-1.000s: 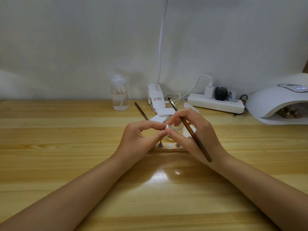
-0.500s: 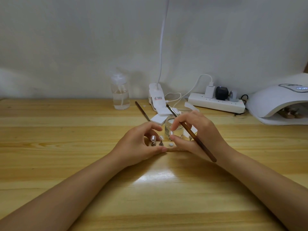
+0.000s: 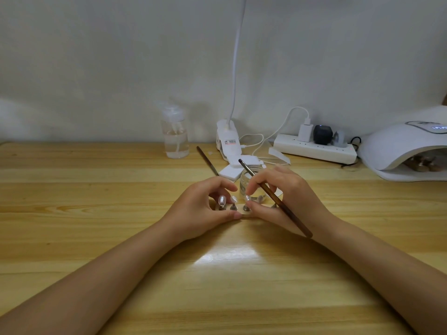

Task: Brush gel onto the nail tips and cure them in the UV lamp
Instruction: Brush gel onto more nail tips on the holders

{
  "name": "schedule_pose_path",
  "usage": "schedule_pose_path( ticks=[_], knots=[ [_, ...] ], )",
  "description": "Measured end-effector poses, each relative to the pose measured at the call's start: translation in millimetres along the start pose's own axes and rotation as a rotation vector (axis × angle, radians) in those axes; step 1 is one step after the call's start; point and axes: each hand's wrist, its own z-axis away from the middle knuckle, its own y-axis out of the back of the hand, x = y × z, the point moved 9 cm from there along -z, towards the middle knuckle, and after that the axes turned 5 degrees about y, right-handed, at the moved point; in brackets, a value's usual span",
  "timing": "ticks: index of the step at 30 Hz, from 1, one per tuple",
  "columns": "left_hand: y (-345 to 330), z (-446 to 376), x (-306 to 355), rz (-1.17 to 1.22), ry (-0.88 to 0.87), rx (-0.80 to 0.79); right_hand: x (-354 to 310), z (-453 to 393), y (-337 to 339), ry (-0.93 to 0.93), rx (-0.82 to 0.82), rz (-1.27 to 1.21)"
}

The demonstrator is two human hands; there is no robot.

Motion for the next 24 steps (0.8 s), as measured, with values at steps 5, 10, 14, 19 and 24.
schedule_pose_path(
  ticks=[5,10,14,19,24],
  knots=[
    [1,-1,-2,-0.006,0.018,0.002,-2,0,2,0.022,-0.010,0.026],
    [7,-2,-5,0.006,0.043,0.034,-4,0,13,0.066,0.031,0.098],
    [10,-2,-3,-0.024,0.037,0.048,-1,2,11,0.062,0.010,0.151],
    [10,-1,0,-0.030,0.005,0.053,-4,3,10,0.105,-0.003,0.167],
    [9,-2,-3,-0.043,0.041,0.049,-6,3,7,0.124,-0.019,0.158]
  ],
)
